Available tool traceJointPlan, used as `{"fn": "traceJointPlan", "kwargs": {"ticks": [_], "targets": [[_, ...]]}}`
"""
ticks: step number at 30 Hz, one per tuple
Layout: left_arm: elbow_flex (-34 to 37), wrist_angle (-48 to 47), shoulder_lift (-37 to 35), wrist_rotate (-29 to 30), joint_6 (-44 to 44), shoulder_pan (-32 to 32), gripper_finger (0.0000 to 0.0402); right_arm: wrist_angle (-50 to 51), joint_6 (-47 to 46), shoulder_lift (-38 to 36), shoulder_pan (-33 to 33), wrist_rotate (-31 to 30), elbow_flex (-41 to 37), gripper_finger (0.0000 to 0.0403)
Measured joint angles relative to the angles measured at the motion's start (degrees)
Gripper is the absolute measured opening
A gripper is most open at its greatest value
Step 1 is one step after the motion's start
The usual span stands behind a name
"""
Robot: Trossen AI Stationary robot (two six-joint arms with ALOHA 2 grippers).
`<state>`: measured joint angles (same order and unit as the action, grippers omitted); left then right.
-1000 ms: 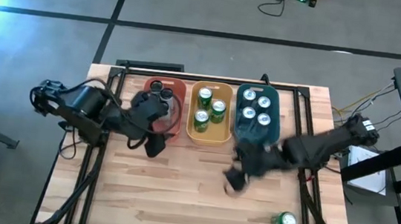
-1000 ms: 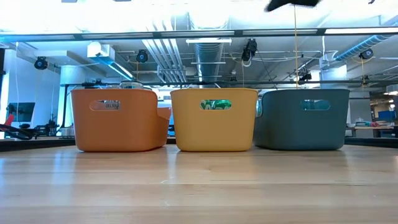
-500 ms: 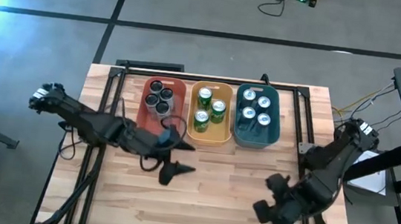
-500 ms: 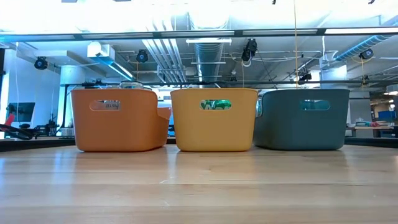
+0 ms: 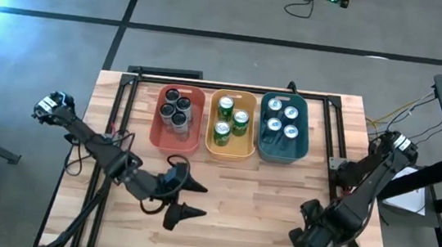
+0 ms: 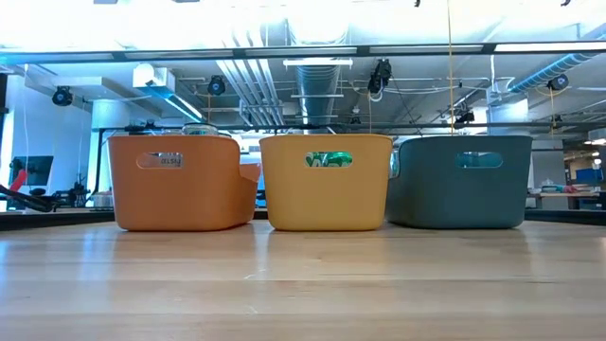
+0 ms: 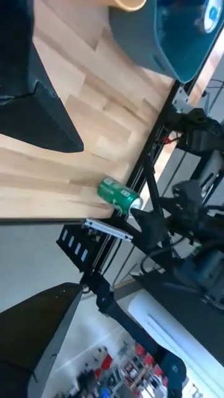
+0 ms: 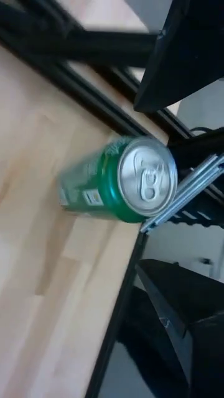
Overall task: Sort soda cans
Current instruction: Put the green soda can into the yellow bin
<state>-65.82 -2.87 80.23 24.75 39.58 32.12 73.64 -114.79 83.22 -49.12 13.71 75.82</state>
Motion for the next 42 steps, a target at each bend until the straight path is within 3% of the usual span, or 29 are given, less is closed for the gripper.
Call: {"fn": "traceJointPlan", "kwargs": {"ticks": [4, 11, 18, 22, 28, 34, 38, 42], "targets": [[0.7, 1.0, 0.0, 0.3, 1.9, 1.7, 0.0345, -8.5, -0.3, 0.1, 0.0, 2.4, -4.8, 0.0400], [0.4, 1.1, 0.0, 1.0, 2.3, 3.4, 0.0345, -12.6, -1.8, 0.3, -0.3, 5.2, -10.9, 0.0400], [0.4, 0.9, 0.0, 1.8, 3.0, 3.6, 0.0345, -23.1, -2.9, 0.5, -0.4, 8.5, -16.5, 0.0398], [0.4, 0.9, 0.0, 1.8, 3.2, 4.0, 0.0345, -25.3, -3.9, 0.6, -0.5, 8.7, -18.4, 0.0377], [0.4, 0.7, 0.0, 1.8, 3.2, 4.5, 0.0345, -25.4, -3.8, 0.6, -0.5, 9.0, -18.6, 0.0315], [0.4, 0.2, 0.0, 1.9, 3.2, 4.5, 0.0345, -23.8, -3.2, 0.6, 1.5, 7.0, -14.0, 0.0297], [0.4, -0.2, 0.0, 1.9, 3.0, 4.5, 0.0345, -18.4, 1.3, 1.3, 5.8, -0.3, -5.8, 0.0297], [0.4, -0.6, 0.0, 2.4, 2.7, 4.4, 0.0345, -10.5, 12.1, 4.3, 11.9, -7.9, 5.6, 0.0297]]}}
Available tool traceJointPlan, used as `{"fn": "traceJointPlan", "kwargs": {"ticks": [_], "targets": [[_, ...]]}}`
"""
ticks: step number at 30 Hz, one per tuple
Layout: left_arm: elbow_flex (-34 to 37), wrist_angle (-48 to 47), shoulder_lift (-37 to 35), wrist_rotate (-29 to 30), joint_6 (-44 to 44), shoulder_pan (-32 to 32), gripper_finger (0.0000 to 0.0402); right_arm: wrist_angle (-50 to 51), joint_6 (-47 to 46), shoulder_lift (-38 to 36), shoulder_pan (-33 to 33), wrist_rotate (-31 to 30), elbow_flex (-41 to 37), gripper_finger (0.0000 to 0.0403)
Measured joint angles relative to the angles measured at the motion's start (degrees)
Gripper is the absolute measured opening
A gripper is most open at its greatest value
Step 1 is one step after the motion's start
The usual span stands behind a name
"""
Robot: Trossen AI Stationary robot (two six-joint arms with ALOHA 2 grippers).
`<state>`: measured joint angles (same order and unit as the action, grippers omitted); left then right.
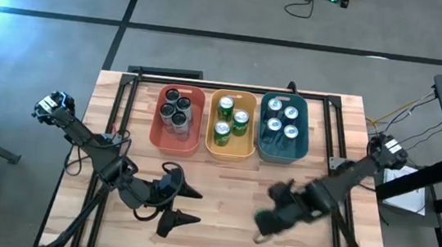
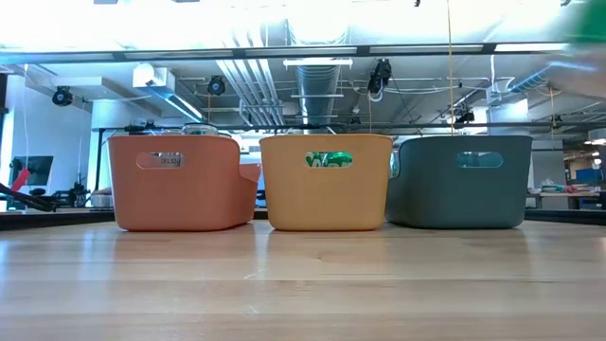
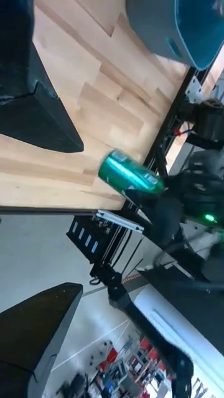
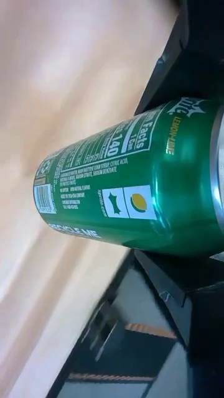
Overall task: Sort soda cans
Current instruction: Put the green soda can into the yellow bin
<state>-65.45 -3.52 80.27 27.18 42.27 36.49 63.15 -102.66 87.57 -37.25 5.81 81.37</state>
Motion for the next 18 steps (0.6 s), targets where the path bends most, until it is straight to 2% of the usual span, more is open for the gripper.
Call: {"fn": "traceJointPlan", "kwargs": {"ticks": [6, 11, 15, 18], "targets": [[0.0, -0.6, 0.0, 0.9, 0.5, 0.0, 0.0345, 10.2, 24.5, 9.1, 11.0, -10.0, 20.1, 0.0297], [0.0, -3.6, -0.1, 0.8, 4.3, 1.0, 0.0345, 20.3, 42.3, 16.9, 20.2, -13.8, 35.5, 0.0300], [0.0, -9.5, -0.1, 0.9, 9.9, 2.4, 0.0345, 25.7, 51.9, 21.4, 27.2, -15.5, 43.3, 0.0300], [0.0, -12.3, 0.2, 1.3, 13.2, 4.1, 0.0345, 26.3, 57.1, 24.2, 32.1, -15.4, 45.9, 0.0301]]}}
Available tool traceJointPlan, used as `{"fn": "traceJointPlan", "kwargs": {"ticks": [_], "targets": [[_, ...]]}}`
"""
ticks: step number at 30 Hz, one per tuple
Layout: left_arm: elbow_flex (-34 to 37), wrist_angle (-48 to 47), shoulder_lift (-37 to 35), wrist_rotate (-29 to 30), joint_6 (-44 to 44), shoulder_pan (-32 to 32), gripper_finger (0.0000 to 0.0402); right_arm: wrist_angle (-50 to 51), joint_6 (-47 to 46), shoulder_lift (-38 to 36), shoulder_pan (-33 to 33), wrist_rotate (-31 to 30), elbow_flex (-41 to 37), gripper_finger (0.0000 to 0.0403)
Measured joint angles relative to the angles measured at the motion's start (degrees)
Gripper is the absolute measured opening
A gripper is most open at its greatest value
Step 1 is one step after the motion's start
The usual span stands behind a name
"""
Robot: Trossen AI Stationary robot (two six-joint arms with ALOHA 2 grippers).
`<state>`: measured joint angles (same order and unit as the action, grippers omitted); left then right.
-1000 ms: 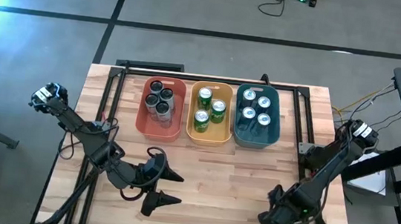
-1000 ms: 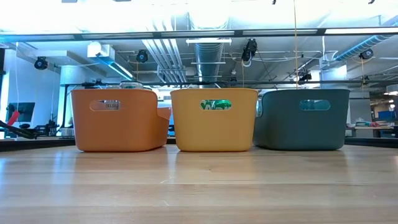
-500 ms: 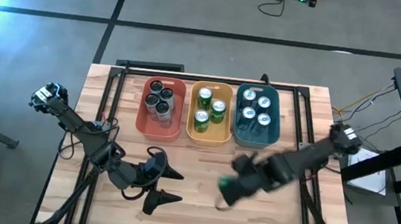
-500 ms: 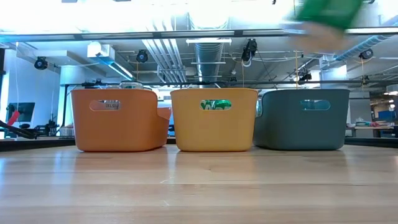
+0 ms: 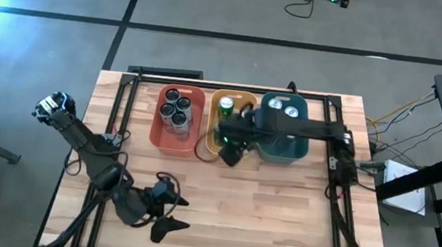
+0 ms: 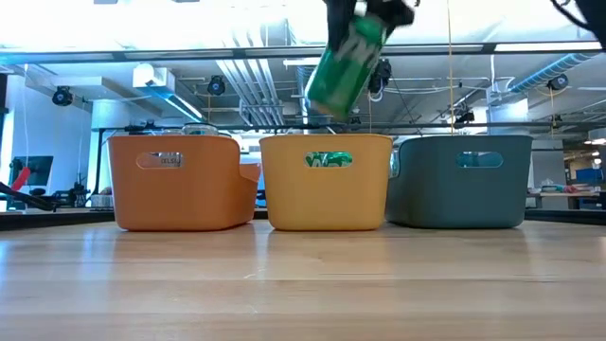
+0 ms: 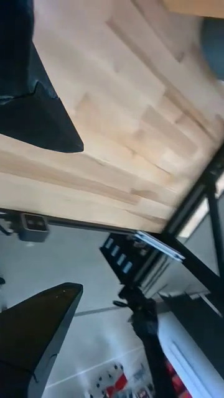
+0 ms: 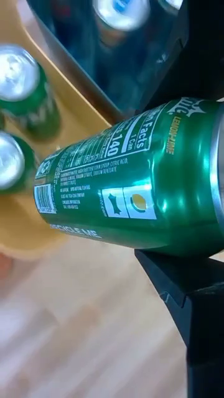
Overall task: Sort soda cans
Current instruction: Put the green soda can into the yellow bin
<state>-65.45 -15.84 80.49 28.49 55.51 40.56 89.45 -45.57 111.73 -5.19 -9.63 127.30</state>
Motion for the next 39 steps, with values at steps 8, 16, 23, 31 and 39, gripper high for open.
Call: {"fn": "traceJointPlan", "kwargs": {"ticks": [8, 16, 23, 31, 39], "targets": [[0.0, -2.4, 0.9, 4.0, 5.2, 3.7, 0.0345, 0.7, 9.4, 6.5, 9.1, 3.8, -1.0, 0.0302], [0.0, -2.3, 0.9, 5.7, 7.2, 4.9, 0.0345, 0.6, 14.4, 10.3, 12.1, 6.6, -1.4, 0.0303], [0.0, -2.3, 0.9, 7.0, 6.9, 4.8, 0.0345, 0.5, 17.9, 13.7, 13.8, 7.2, -1.6, 0.0305], [0.0, -2.4, 0.9, 7.1, 6.7, 4.8, 0.0345, 0.5, 19.7, 16.7, 15.1, 8.6, -1.9, 0.0309], [0.0, -2.7, 0.9, 7.2, 6.9, 4.9, 0.0345, 0.5, 20.6, 16.7, 15.4, 8.6, -3.3, 0.0328]]}}
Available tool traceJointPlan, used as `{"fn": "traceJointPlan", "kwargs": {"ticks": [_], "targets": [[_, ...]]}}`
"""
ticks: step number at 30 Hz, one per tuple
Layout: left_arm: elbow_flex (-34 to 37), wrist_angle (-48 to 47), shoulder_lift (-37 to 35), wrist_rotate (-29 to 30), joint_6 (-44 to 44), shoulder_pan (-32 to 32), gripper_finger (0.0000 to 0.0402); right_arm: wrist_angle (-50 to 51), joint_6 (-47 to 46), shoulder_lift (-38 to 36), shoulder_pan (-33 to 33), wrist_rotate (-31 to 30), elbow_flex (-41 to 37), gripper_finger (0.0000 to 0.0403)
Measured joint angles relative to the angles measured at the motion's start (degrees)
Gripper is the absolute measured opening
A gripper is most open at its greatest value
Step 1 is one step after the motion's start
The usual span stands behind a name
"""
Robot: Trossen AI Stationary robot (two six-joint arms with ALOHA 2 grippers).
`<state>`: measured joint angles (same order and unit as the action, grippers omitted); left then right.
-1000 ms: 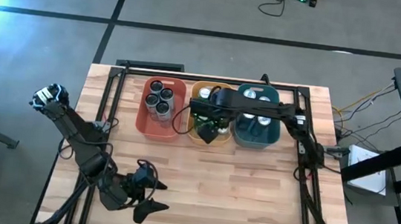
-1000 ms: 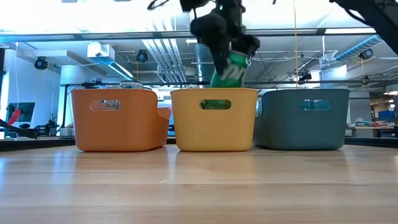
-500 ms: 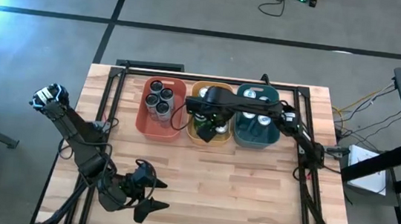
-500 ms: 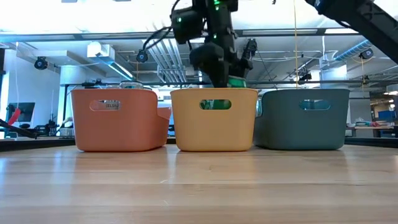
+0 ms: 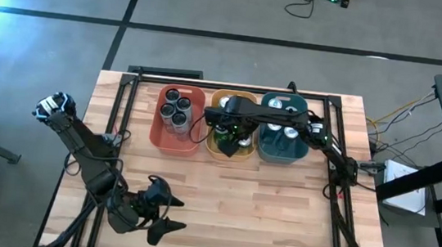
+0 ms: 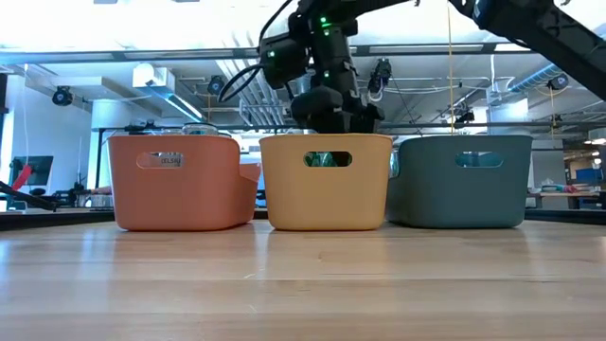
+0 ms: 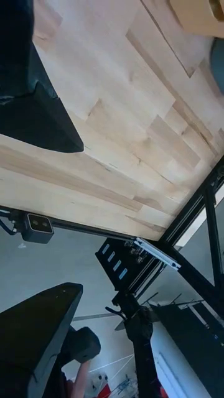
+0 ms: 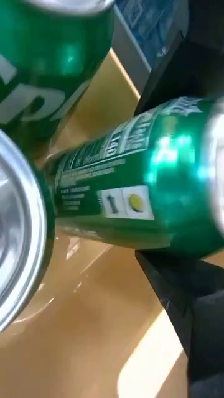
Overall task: Sort soda cans
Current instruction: Put the green soda can into the yellow bin
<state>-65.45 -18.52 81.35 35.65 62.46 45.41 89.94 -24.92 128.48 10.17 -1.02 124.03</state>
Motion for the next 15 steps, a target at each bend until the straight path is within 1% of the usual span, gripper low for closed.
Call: {"fn": "traceJointPlan", "kwargs": {"ticks": [5, 8, 11, 13, 15], "targets": [[0.0, -0.1, -1.2, 2.5, -0.5, 0.1, 0.0345, 0.0, -0.6, -2.3, -0.1, -0.2, 0.3, 0.0371], [0.0, -1.2, -2.9, 2.8, -1.3, 0.0, 0.0345, 0.1, -1.6, -5.1, -0.4, -0.5, 0.3, 0.0381], [0.0, -2.5, -4.8, 4.0, -3.4, 0.1, 0.0345, 0.1, -3.8, -9.7, -1.2, -0.8, 0.3, 0.0382], [0.0, -2.5, -6.3, 4.9, -5.9, 0.0, 0.0345, 0.0, -4.8, -13.7, -2.6, -2.8, 0.4, 0.0383], [0.0, -2.3, -8.0, 5.7, -9.1, 0.0, 0.0345, -0.2, -5.6, -17.7, -4.6, -7.3, 0.2, 0.0383]]}}
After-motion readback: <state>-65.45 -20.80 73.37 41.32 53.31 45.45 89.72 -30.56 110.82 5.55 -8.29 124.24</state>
